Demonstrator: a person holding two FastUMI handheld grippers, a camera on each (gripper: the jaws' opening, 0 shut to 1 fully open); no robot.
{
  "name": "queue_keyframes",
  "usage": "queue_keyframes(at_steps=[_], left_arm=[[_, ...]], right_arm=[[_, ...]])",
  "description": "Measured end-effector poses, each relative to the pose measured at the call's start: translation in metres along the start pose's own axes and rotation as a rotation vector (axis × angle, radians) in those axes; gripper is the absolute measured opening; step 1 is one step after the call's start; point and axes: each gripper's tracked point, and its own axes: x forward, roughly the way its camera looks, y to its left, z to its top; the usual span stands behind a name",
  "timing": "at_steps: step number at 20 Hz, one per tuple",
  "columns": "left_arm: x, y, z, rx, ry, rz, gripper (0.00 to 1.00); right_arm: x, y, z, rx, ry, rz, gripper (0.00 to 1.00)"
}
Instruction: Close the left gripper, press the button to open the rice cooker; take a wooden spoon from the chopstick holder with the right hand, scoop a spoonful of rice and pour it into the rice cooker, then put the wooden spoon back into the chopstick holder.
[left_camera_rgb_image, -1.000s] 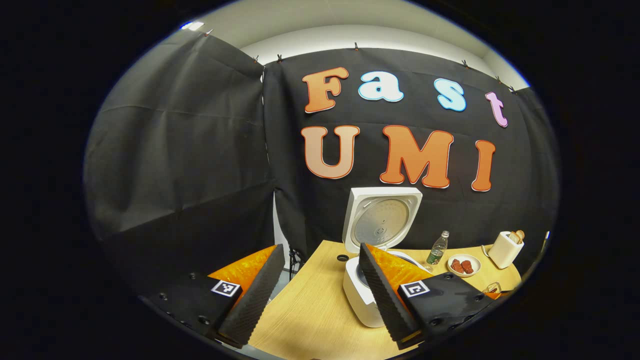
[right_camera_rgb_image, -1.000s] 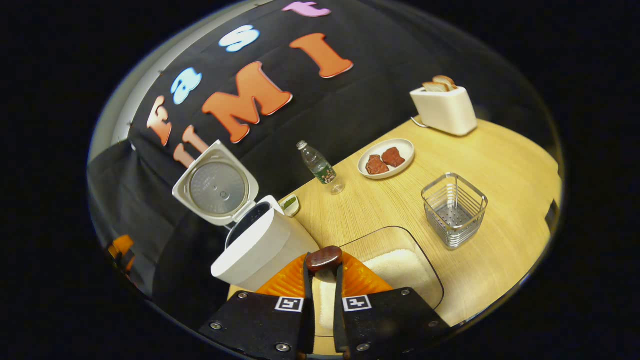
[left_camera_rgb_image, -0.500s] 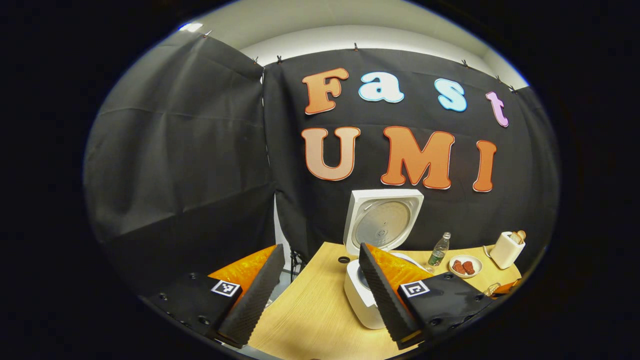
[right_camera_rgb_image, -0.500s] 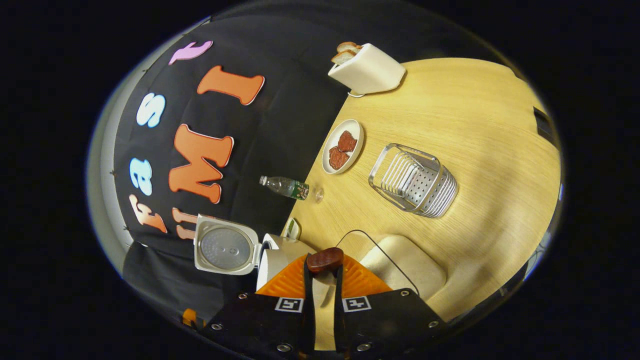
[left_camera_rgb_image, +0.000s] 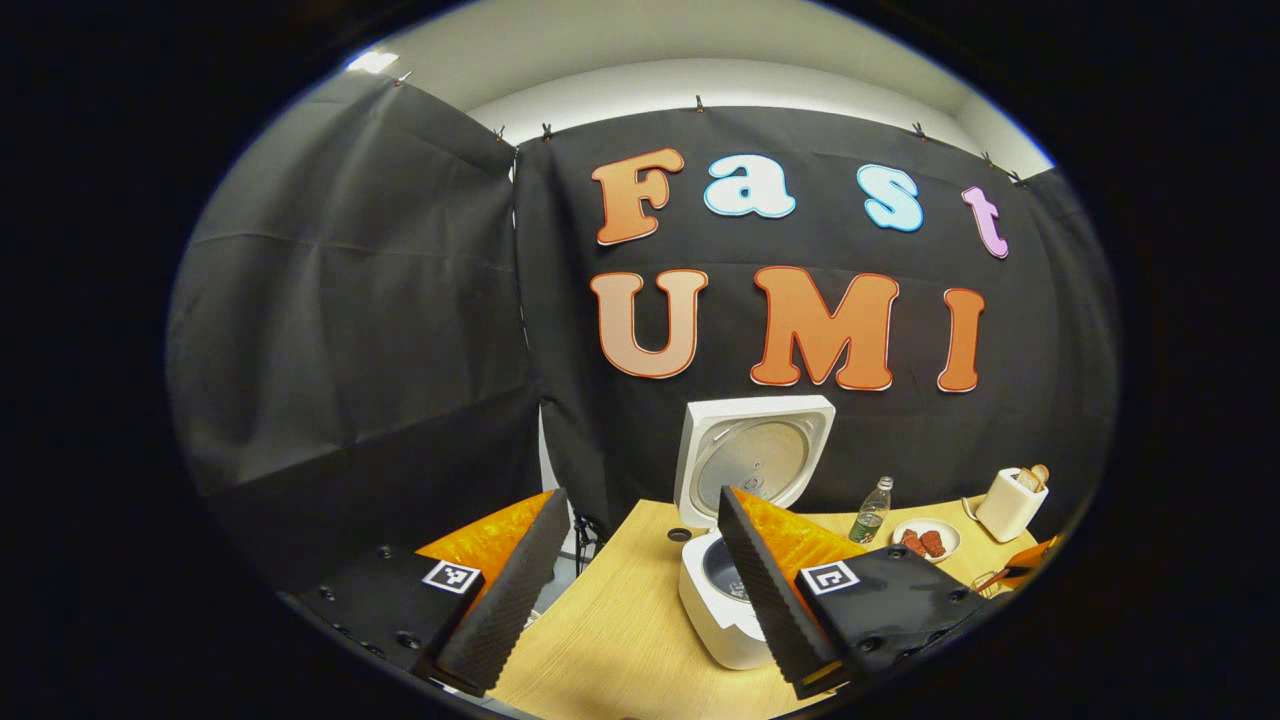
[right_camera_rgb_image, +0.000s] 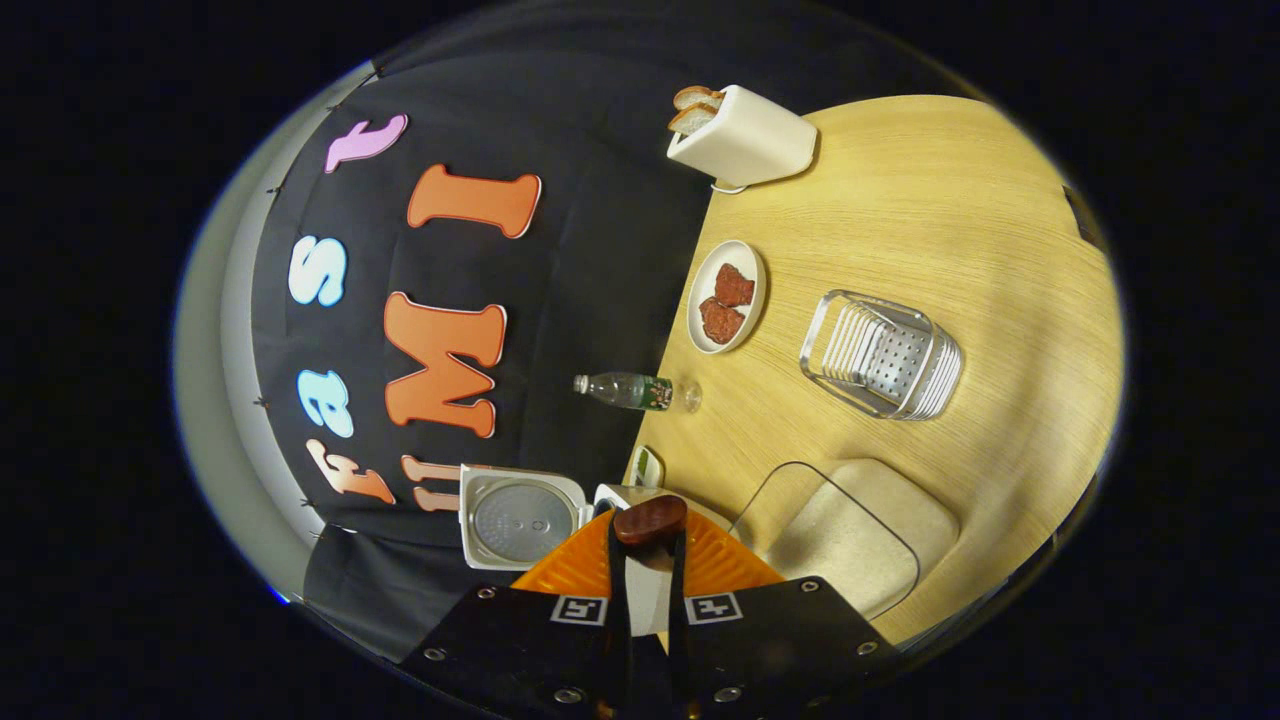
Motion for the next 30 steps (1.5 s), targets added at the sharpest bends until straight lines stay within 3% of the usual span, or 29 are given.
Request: queue_keyframes(at_steps=[7, 15, 17, 18, 19, 23, 30], left_arm=[[0.01, -0.01, 0.0, 0.0, 0.007, -0.016, 1.0], [0.021, -0.028, 0.007, -0.009, 0.001, -0.057, 1.0], [0.024, -0.031, 0.006, -0.014, 0.005, -0.065, 1.0], [0.024, -0.031, 0.004, -0.017, 0.008, -0.067, 1.0], [0.025, -0.031, 0.003, -0.017, 0.013, -0.068, 1.0], [0.027, -0.031, -0.001, -0.02, 0.027, -0.067, 1.0], [0.039, -0.016, -0.015, -0.021, 0.05, -0.04, 1.0]], right_arm=[[0.015, 0.068, 0.02, 0.03, -0.013, 0.119, 0.14], [0.059, 0.129, 0.02, -0.037, -0.003, 0.175, 0.14], [0.075, 0.146, 0.016, -0.066, 0.002, 0.189, 0.14], [0.081, 0.153, 0.014, -0.086, 0.003, 0.195, 0.09], [0.088, 0.162, 0.01, -0.112, 0.004, 0.201, 0.14], [0.117, 0.187, -0.01, -0.221, 0.008, 0.204, 0.14], [0.163, 0.193, -0.052, -0.401, 0.046, 0.162, 0.14]])
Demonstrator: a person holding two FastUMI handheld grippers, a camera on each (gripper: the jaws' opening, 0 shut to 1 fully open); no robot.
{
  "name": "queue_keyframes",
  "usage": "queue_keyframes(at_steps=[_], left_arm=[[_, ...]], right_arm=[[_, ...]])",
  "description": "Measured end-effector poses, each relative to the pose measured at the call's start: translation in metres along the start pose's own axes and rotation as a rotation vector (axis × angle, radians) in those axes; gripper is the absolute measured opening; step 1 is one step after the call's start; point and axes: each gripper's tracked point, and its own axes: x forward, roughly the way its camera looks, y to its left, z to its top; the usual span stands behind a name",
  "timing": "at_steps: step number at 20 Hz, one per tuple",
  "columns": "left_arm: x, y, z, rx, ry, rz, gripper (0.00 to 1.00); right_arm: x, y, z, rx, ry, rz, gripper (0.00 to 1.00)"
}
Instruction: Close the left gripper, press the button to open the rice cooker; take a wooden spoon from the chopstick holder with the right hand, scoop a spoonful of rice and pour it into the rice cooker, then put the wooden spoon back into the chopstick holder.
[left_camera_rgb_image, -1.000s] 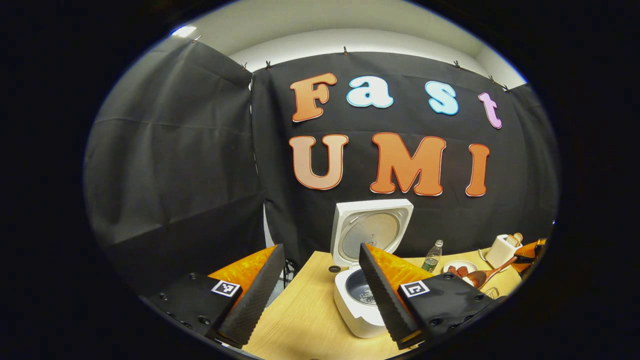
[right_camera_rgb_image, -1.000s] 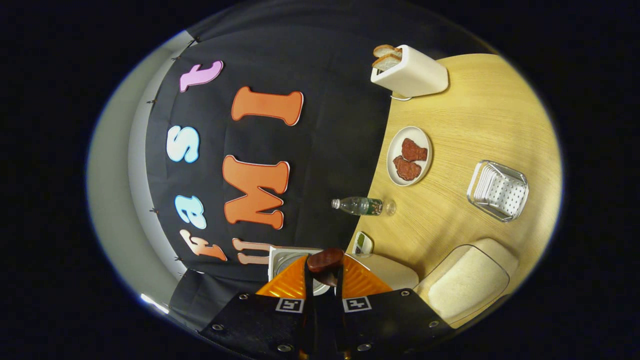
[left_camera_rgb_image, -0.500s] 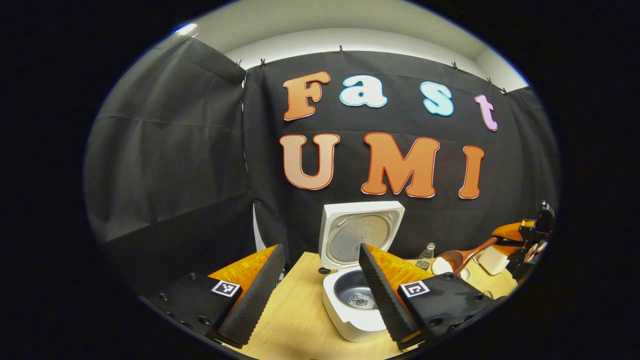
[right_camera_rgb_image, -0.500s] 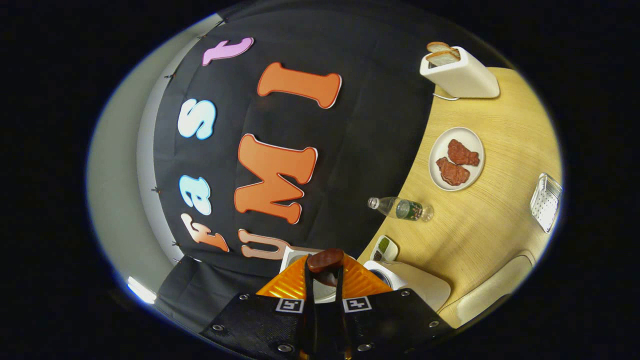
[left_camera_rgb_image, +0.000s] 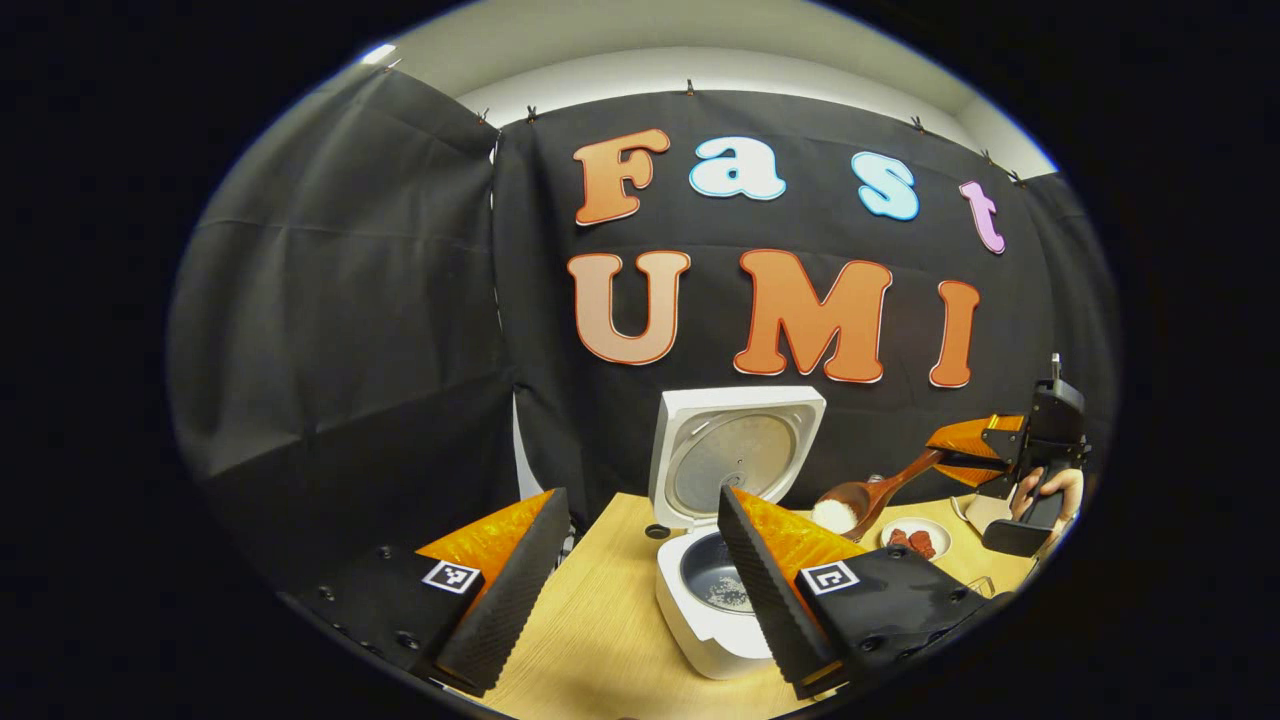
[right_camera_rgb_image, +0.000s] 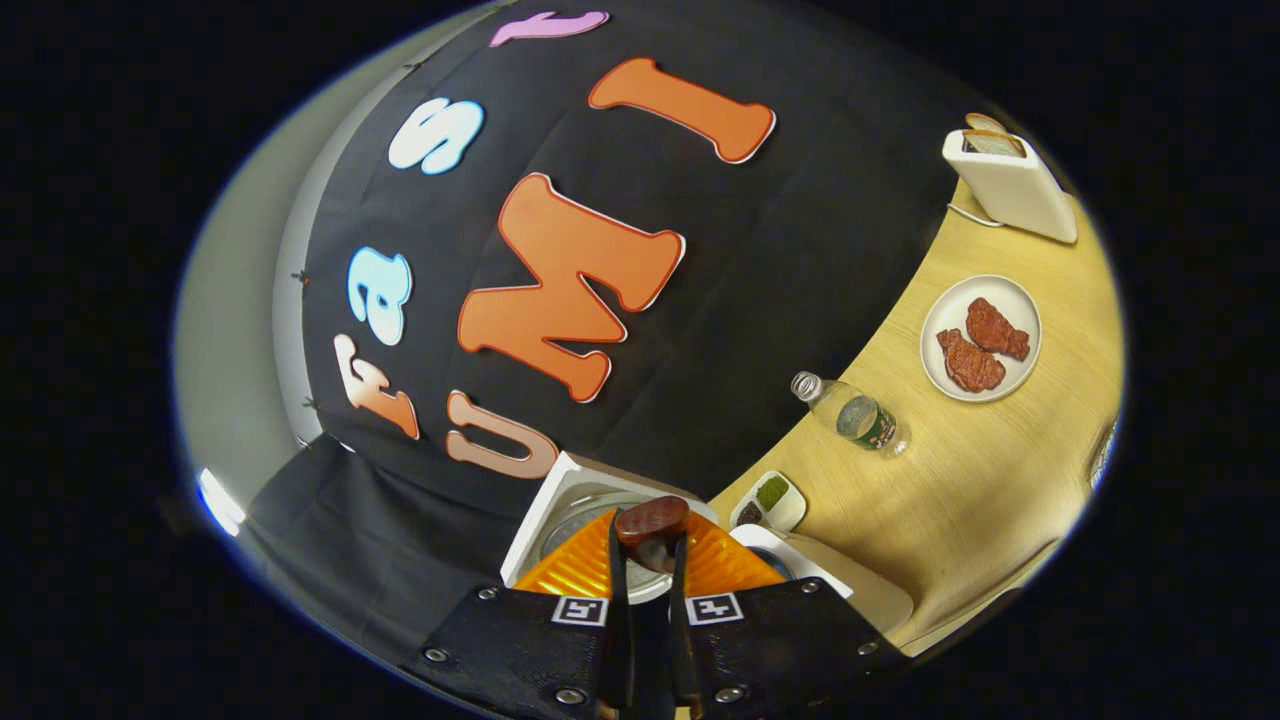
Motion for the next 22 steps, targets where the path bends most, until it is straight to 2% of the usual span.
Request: queue_keyframes(at_steps=[8, 14, 15, 16, 22], left_arm=[[0.005, 0.013, -0.007, -0.001, 0.01, 0.02, 1.0], [0.008, 0.02, -0.013, -0.013, 0.019, 0.031, 1.0], [0.008, 0.021, -0.014, -0.016, 0.02, 0.034, 1.0], [0.008, 0.023, -0.015, -0.018, 0.021, 0.037, 1.0], [0.008, 0.031, -0.017, -0.019, 0.024, 0.053, 1.0]], right_arm=[[0.021, 0.009, -0.016, -0.286, -0.011, -0.032, 0.14], [0.019, 0.036, -0.031, -0.485, -0.016, 0.028, 0.14], [0.018, 0.041, -0.031, -0.514, -0.019, 0.037, 0.09], [0.017, 0.047, -0.032, -0.545, -0.024, 0.047, 0.14], [0.016, 0.064, -0.047, -0.738, -0.022, 0.098, 0.14]])
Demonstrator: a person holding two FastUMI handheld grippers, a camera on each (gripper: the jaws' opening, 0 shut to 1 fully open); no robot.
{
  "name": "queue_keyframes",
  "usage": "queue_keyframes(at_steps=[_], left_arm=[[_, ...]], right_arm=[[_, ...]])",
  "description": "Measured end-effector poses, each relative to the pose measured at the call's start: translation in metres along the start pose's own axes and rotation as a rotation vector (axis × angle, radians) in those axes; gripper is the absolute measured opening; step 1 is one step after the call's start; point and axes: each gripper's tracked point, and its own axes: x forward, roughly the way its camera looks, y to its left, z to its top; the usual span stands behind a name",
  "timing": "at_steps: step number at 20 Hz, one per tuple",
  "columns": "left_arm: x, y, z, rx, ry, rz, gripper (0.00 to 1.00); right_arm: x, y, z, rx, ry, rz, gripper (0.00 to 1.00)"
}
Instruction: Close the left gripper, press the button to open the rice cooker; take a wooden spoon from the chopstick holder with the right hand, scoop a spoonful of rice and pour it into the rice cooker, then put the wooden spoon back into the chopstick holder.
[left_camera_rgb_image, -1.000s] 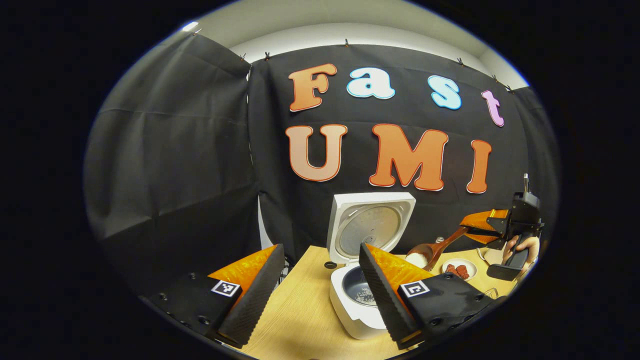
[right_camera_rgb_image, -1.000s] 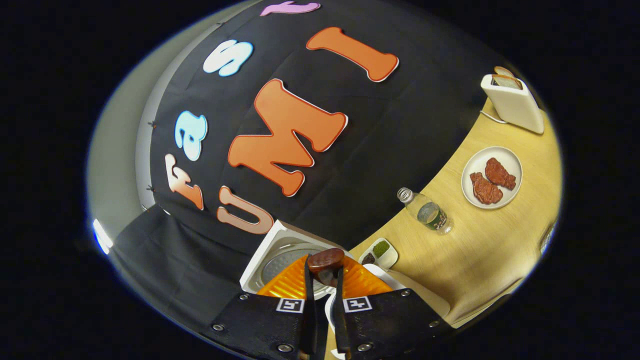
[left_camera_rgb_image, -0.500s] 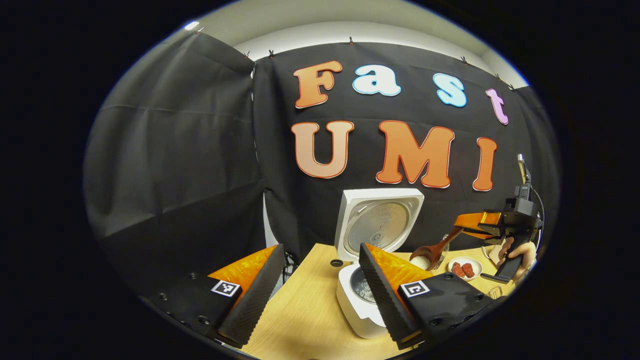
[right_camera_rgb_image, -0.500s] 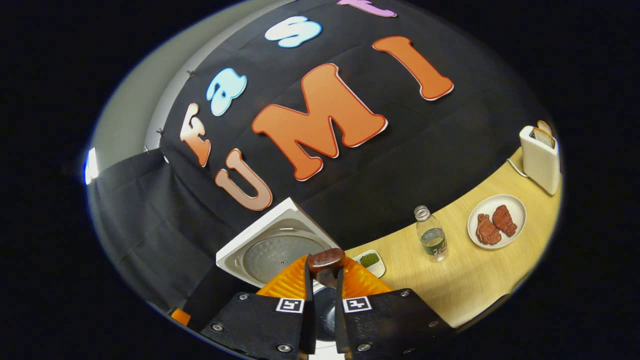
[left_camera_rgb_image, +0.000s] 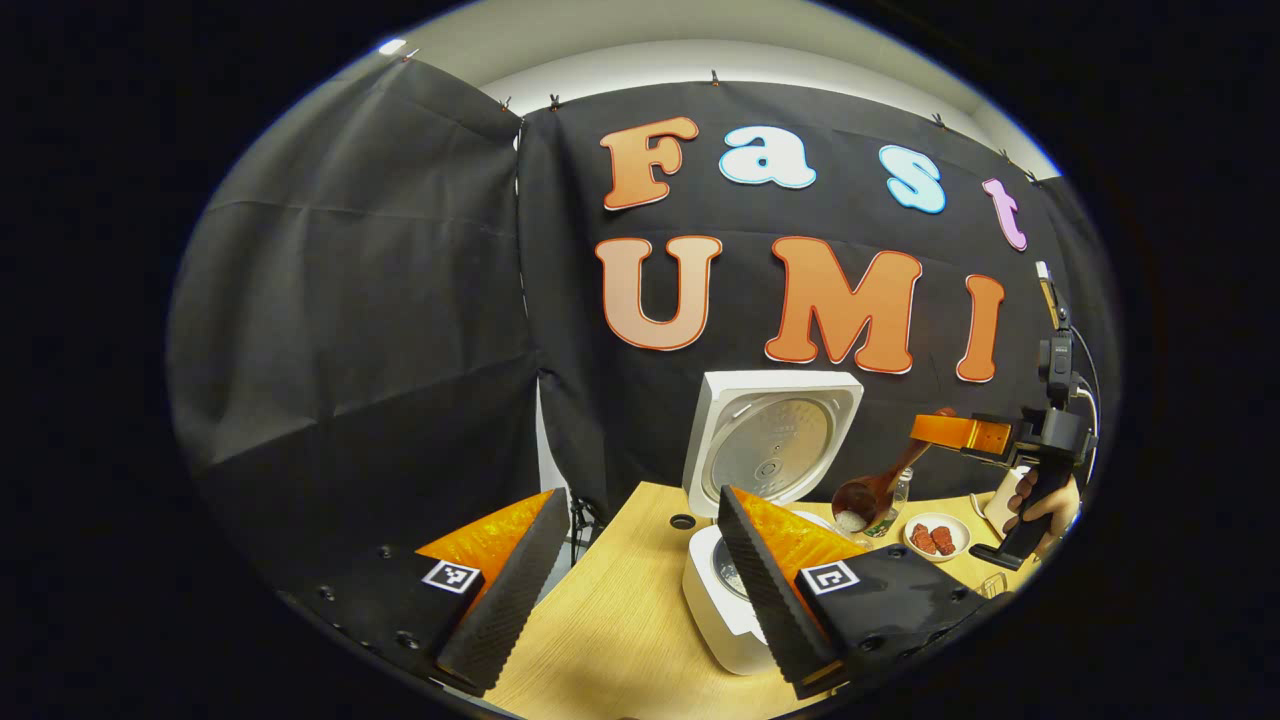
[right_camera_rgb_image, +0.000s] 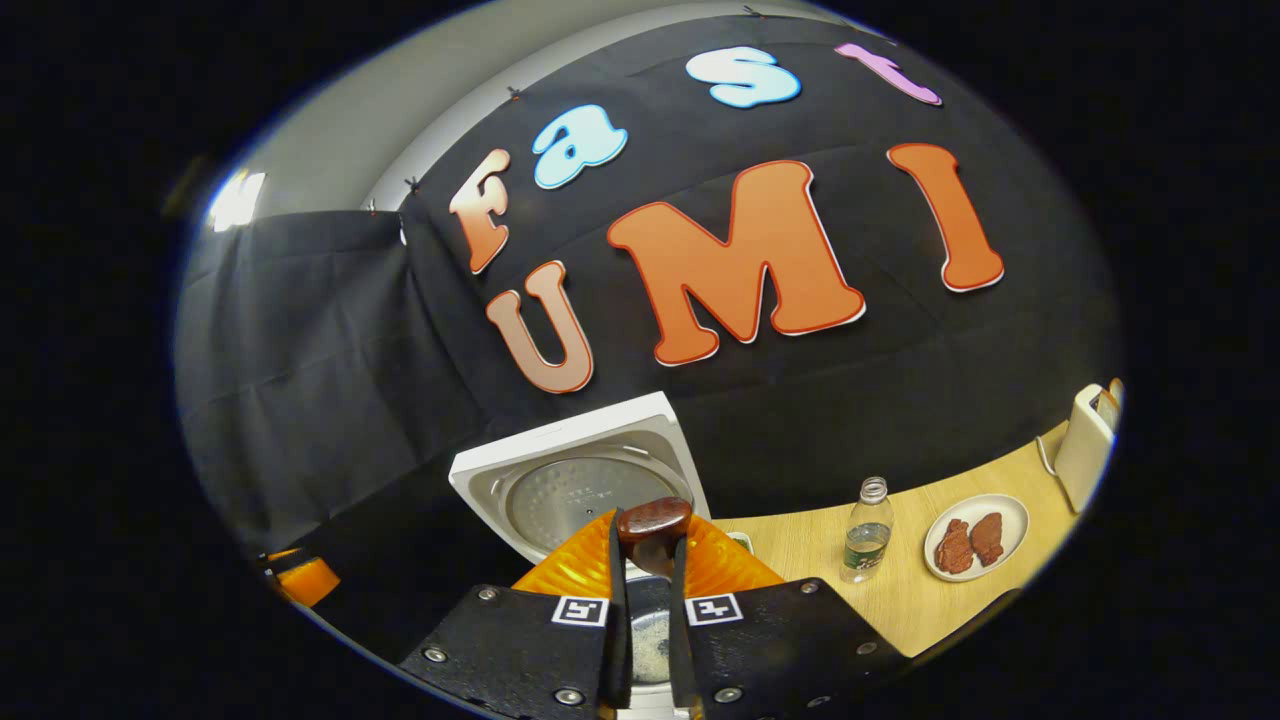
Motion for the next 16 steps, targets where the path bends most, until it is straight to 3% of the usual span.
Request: queue_keyframes(at_steps=[4, 16], left_arm=[[-0.001, 0.006, -0.001, 0.0, -0.001, 0.01, 1.0], [-0.011, 0.019, -0.002, -0.006, -0.007, 0.035, 1.0]], right_arm=[[-0.005, 0.018, -0.002, -0.096, -0.009, 0.061, 0.14], [-0.025, 0.039, -0.004, -0.374, -0.026, 0.112, 0.14]])
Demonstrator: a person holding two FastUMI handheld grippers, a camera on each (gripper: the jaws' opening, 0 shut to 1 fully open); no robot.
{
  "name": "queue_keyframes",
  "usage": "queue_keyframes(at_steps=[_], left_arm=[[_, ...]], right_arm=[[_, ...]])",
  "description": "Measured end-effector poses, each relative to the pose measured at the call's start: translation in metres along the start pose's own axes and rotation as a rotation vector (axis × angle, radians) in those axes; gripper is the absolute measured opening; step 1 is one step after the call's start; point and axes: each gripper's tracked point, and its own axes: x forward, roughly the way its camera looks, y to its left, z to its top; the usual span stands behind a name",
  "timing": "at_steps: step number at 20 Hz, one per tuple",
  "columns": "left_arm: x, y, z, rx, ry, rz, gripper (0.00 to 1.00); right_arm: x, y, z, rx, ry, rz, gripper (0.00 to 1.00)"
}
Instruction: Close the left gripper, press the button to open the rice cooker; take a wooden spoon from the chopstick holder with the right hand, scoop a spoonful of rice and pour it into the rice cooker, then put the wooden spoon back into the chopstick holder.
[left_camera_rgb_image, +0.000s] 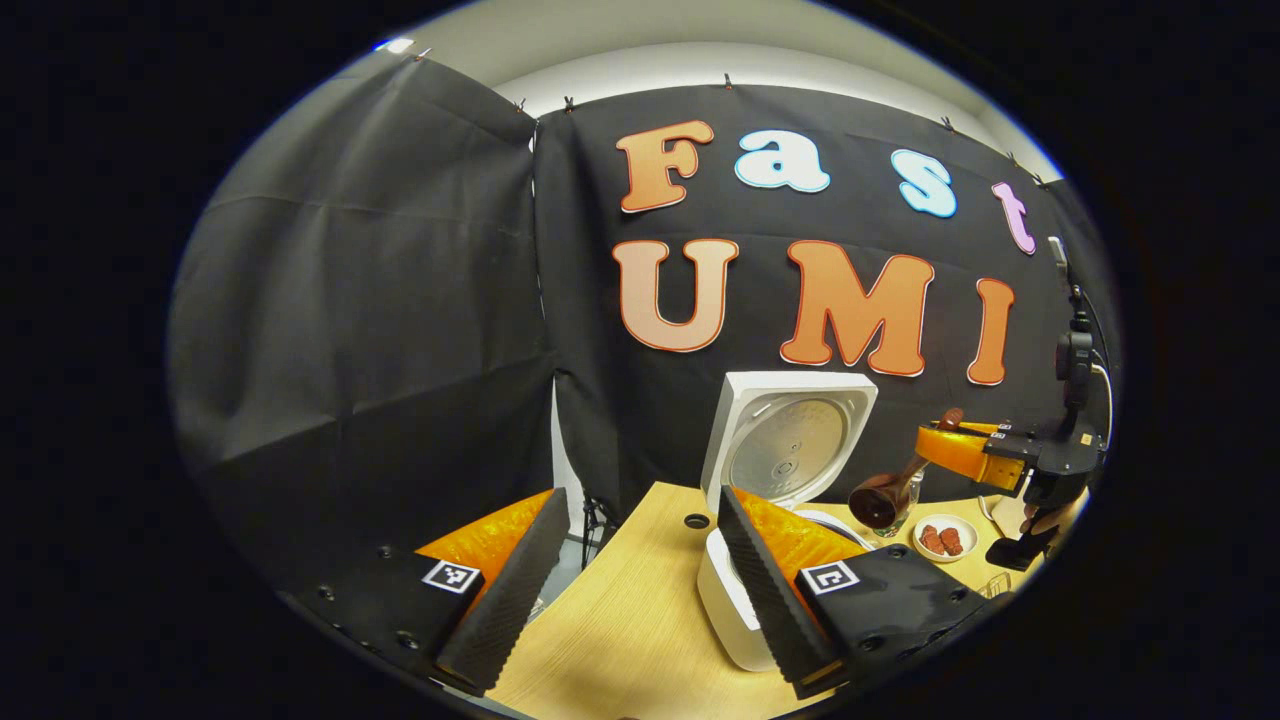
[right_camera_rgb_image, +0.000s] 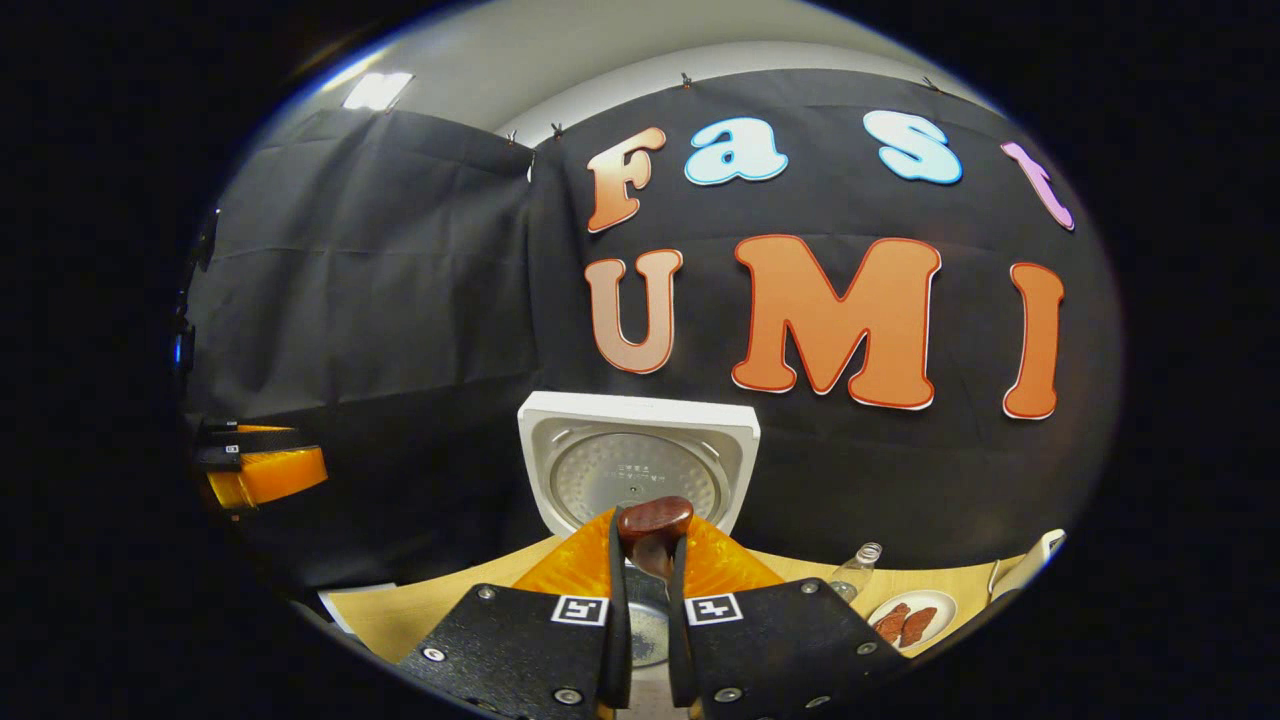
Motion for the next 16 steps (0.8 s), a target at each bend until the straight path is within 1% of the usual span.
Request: queue_keyframes(at_steps=[3, 7, 8, 9, 11, 16], left_arm=[[-0.005, 0.002, 0.001, -0.004, -0.007, 0.003, 1.0], [-0.012, 0.001, 0.004, -0.019, -0.02, -0.006, 1.0], [-0.013, 0.0, 0.006, -0.03, -0.025, -0.012, 1.0], [-0.015, -0.001, 0.007, -0.039, -0.028, -0.017, 1.0], [-0.017, -0.002, 0.008, -0.047, -0.033, -0.022, 1.0], [-0.019, -0.001, 0.015, -0.002, -0.057, -0.011, 1.0]], right_arm=[[-0.013, -0.011, 0.007, 0.052, -0.015, -0.024, 0.14], [-0.042, -0.038, 0.015, 0.142, -0.013, -0.063, 0.14], [-0.051, -0.046, 0.016, 0.164, -0.017, -0.077, 0.18], [-0.061, -0.054, 0.019, 0.185, -0.022, -0.094, 0.14], [-0.084, -0.074, 0.02, 0.212, -0.028, -0.136, 0.14], [-0.15, -0.125, 0.002, 0.237, -0.013, -0.274, 0.14]])
